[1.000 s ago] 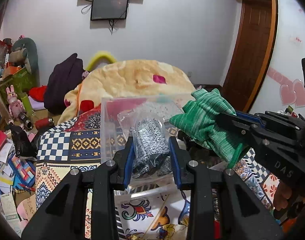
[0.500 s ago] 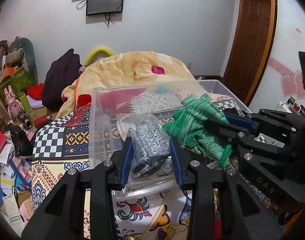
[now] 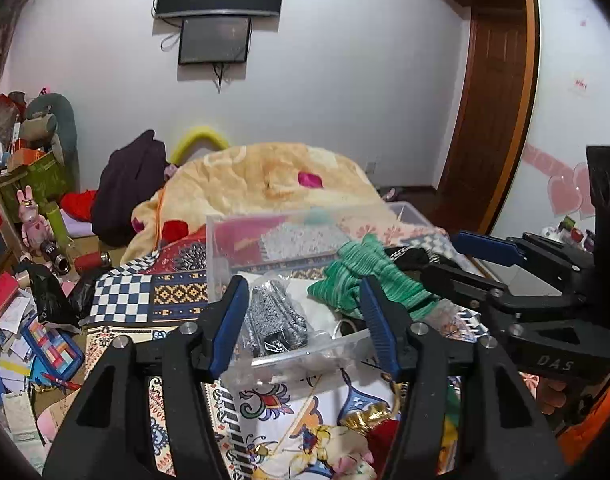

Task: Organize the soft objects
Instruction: 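Lower the glove and pouch into the clear box and open both grippers, then grasp the floral scrunchie with the left gripper while the right gripper grasps the green sponge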

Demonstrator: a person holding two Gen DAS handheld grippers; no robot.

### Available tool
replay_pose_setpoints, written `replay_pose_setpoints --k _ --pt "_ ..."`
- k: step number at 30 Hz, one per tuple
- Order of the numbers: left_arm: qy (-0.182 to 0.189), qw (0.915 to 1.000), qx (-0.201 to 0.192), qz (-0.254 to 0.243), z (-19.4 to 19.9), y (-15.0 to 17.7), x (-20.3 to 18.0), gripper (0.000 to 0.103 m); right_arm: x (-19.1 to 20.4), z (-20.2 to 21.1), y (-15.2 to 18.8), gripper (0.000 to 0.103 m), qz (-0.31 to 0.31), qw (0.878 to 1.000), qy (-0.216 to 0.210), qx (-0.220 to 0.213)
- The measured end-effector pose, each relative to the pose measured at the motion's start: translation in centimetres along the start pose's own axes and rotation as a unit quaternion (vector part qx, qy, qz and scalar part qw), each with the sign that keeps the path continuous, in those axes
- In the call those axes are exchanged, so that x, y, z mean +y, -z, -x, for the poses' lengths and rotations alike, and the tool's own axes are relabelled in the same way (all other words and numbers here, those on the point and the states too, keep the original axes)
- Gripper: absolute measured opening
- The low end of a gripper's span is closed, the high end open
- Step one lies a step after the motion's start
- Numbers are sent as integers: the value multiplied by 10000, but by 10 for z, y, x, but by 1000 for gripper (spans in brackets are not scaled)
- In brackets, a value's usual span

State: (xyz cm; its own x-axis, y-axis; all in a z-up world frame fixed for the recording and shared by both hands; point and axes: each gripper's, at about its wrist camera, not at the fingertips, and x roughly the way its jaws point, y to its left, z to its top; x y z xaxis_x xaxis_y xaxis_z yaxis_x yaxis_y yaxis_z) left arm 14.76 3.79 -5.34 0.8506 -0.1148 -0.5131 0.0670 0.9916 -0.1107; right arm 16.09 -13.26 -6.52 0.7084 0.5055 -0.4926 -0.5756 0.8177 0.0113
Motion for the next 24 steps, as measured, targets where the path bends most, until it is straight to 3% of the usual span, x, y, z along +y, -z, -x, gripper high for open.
replay_pose_setpoints --k 6,13,24 --pt "13 9996 -259 -98 27 8 -8 73 6 31 6 80 31 9993 -8 -363" --pt "196 9997 -136 5 37 31 -11 82 13 38 27 81 178 9994 8 -292" --pt "215 9975 631 244 20 83 -2 82 -1 6 74 81 -494 9970 -222 557"
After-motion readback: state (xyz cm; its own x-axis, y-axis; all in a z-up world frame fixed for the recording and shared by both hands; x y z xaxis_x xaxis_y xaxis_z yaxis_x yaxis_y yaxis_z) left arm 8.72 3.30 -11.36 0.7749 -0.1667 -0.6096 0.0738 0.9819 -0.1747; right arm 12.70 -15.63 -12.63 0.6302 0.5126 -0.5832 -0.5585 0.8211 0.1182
